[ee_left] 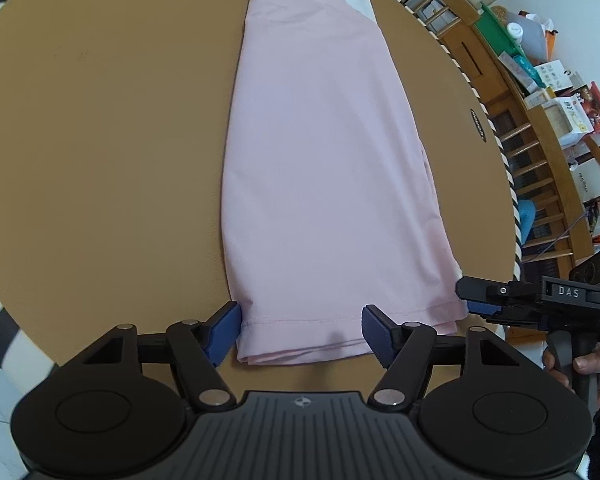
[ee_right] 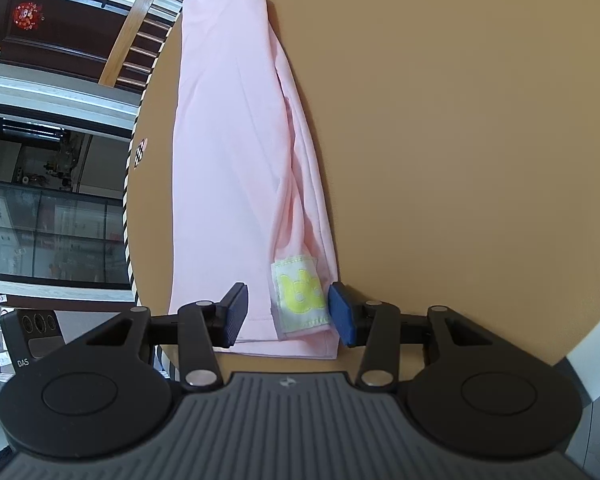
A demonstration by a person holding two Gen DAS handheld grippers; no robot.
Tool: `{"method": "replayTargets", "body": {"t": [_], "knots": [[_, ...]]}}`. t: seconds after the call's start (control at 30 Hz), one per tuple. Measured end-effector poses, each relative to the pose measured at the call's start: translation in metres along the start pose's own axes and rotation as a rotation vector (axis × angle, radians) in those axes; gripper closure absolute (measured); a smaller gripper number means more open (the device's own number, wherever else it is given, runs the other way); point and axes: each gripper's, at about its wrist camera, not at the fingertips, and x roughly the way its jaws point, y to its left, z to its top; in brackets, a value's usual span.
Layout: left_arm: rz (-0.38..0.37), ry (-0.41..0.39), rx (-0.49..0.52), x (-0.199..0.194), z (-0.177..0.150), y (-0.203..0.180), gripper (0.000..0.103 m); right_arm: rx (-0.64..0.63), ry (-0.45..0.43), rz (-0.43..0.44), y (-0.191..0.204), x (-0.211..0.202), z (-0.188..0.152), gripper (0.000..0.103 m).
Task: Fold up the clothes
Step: 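Grasp the strip's tagged end with the right gripper while the left gripper grasps beside it, then lift the gripped end with both grippers and fold it over the strip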
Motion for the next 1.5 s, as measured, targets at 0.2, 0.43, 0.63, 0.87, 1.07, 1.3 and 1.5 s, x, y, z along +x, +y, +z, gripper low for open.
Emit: {"method": "replayTargets", "body": {"t": [0.2, 0.43, 0.63, 0.87, 1.07, 1.3, 1.5], "knots": [[-0.036, 0.017, -0.027, 0.010, 0.009, 0.007, 0.042, 0.011, 0.018, 0.006, -0.003, 0.002, 0.005, 0.055], [-0.026, 0.021, -0.037, 0.009, 0.012, 0.011, 0.042, -0.023, 0.045, -0.025, 0.002, 0.004, 0.009, 0.056], [0.001, 0.027, -0.019, 0.009, 0.013, 0.007, 0.045, -0.071, 0.077, -0.099, 0.007, 0.005, 0.001, 0.089], [0.025, 0.034, -0.013, 0.006, 0.013, 0.004, 0.044, -0.043, 0.067, -0.098, 0.002, 0.006, -0.001, 0.092], [0.047, 0.036, -0.014, 0.009, 0.015, -0.001, 0.048, -0.038, 0.068, -0.100, 0.005, 0.013, 0.001, 0.096], [-0.020, 0.066, -0.148, 0.016, 0.011, 0.023, 0.094, -0.078, 0.051, -0.106, 0.008, 0.015, -0.003, 0.097], [-0.026, 0.038, -0.173, 0.009, 0.009, 0.029, 0.094, -0.092, 0.051, -0.090, 0.011, 0.009, -0.008, 0.098]]}}
